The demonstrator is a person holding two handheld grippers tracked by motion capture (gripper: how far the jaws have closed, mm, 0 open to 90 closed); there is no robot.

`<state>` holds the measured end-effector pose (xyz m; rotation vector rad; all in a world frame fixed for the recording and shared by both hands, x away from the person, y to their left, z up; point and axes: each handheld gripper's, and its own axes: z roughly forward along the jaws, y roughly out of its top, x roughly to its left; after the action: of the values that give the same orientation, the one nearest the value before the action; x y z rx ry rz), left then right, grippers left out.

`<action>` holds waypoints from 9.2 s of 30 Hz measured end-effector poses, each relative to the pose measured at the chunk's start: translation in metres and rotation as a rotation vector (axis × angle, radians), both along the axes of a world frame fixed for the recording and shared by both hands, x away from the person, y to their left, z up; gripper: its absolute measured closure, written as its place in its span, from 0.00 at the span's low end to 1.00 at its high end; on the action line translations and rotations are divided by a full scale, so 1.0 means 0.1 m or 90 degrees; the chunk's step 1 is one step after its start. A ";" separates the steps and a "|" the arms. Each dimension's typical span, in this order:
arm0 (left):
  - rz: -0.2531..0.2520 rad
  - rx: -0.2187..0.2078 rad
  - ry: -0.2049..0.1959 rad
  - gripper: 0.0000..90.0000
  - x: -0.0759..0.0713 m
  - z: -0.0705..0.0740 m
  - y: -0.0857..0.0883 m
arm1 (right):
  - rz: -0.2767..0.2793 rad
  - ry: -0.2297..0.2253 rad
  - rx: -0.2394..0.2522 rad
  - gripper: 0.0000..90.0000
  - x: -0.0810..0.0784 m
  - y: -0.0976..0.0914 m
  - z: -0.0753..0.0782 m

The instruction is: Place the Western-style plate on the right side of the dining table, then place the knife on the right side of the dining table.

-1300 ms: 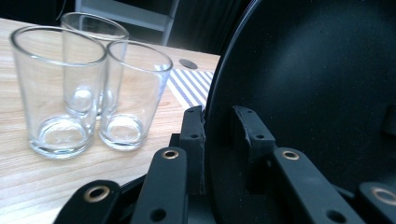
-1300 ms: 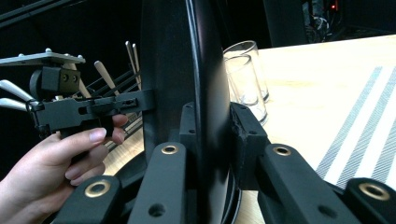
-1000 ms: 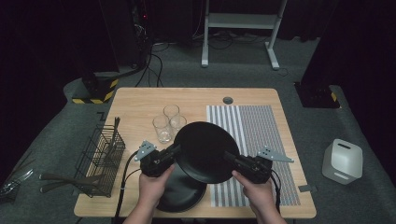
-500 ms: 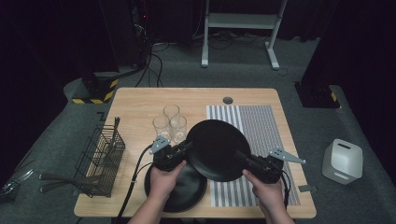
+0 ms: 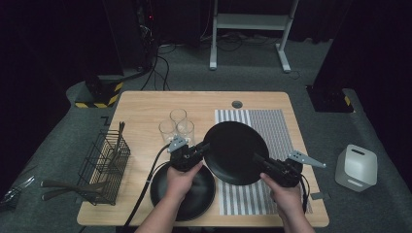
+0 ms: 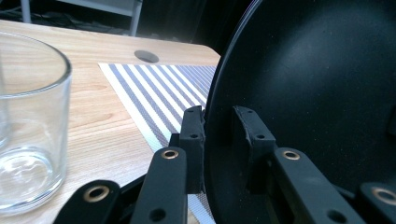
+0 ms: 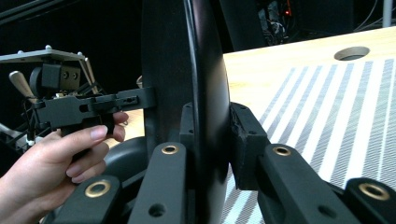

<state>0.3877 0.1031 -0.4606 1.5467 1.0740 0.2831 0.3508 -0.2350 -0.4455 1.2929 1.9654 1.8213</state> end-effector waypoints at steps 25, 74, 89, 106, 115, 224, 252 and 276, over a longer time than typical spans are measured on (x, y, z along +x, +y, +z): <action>-0.019 0.081 0.089 0.83 0.40 -0.23 -0.42 | -0.061 0.027 -0.034 0.87 0.11 -0.24 -0.17; 0.065 0.057 -0.014 0.81 -0.69 -0.05 1.13 | -0.123 0.126 -0.044 0.85 0.38 -0.35 -0.31; 0.076 0.068 -0.012 0.81 -0.81 -0.26 1.31 | -0.167 0.115 -0.086 0.90 0.46 -0.29 -0.19; 0.082 0.064 -0.001 0.81 -0.82 -0.36 1.38 | -0.181 0.144 -0.058 0.91 0.53 -0.43 -0.26; 0.079 0.068 -0.002 0.81 -0.82 -0.38 1.36 | -0.212 0.145 -0.066 0.92 0.58 -0.54 -0.25; 0.110 0.252 -0.039 0.57 -0.82 -0.49 1.29 | -0.252 0.039 -0.350 0.62 -0.13 -0.34 -0.53; 0.113 0.243 -0.031 0.56 -0.86 -0.43 1.32 | -0.091 -0.027 -0.317 0.61 -0.15 0.61 -0.47; 0.126 0.283 -0.057 0.50 -0.98 -0.19 1.21 | -0.044 -0.064 -0.305 0.57 -0.15 0.85 -0.57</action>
<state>0.2893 0.2246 -0.4799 1.7967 1.1450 0.7619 0.3355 -0.1497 -0.5023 1.0752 2.0934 1.2459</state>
